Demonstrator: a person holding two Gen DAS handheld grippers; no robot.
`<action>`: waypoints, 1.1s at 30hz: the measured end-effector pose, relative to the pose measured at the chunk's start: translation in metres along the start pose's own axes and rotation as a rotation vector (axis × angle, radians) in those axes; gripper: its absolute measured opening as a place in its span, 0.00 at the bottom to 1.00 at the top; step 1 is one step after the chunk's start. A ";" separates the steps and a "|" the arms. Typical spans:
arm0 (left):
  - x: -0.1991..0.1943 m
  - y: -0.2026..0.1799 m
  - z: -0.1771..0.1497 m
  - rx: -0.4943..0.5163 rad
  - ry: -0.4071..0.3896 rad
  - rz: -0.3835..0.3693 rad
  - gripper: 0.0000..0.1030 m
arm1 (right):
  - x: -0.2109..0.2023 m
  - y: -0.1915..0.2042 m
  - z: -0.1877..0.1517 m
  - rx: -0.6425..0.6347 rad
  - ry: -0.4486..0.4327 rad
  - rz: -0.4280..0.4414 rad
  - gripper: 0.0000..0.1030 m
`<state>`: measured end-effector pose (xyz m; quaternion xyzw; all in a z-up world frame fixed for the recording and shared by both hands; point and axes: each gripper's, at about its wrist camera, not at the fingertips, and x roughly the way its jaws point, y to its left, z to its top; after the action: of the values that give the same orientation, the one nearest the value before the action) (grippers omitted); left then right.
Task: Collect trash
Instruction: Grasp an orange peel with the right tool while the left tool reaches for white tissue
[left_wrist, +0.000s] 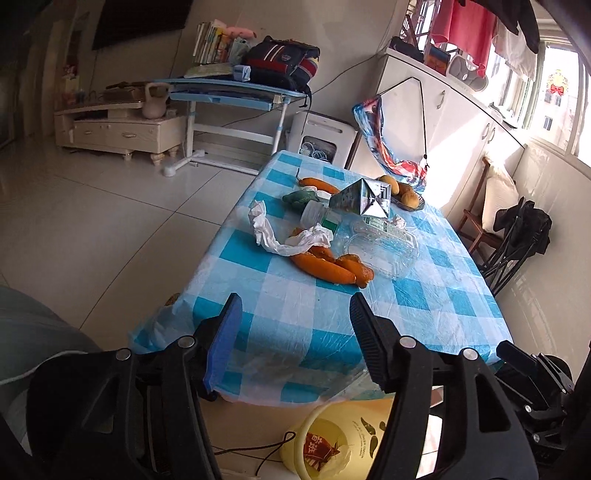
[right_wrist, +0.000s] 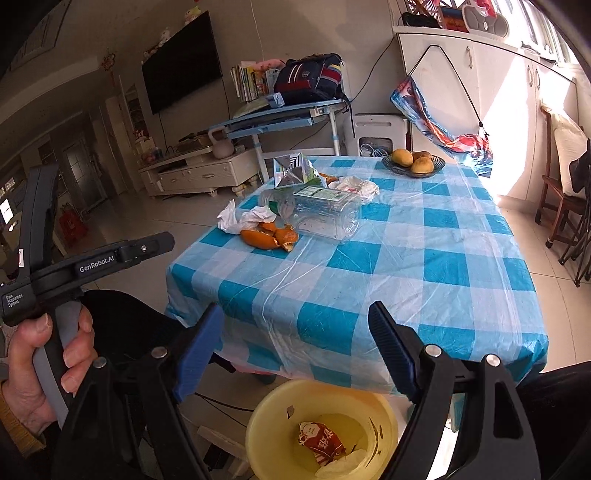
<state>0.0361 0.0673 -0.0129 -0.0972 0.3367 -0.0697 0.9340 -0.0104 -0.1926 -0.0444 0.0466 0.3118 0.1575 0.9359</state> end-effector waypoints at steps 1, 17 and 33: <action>0.002 0.003 0.005 -0.004 -0.007 0.004 0.57 | 0.004 0.006 0.002 -0.023 0.005 0.012 0.76; 0.053 0.048 0.037 -0.131 0.003 0.039 0.57 | 0.145 0.061 0.064 -0.354 0.112 0.146 0.55; 0.130 0.027 0.053 -0.104 0.133 0.027 0.58 | 0.185 0.048 0.066 -0.362 0.235 0.149 0.19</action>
<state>0.1713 0.0754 -0.0591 -0.1362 0.4022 -0.0461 0.9042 0.1557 -0.0862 -0.0881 -0.1180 0.3809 0.2842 0.8719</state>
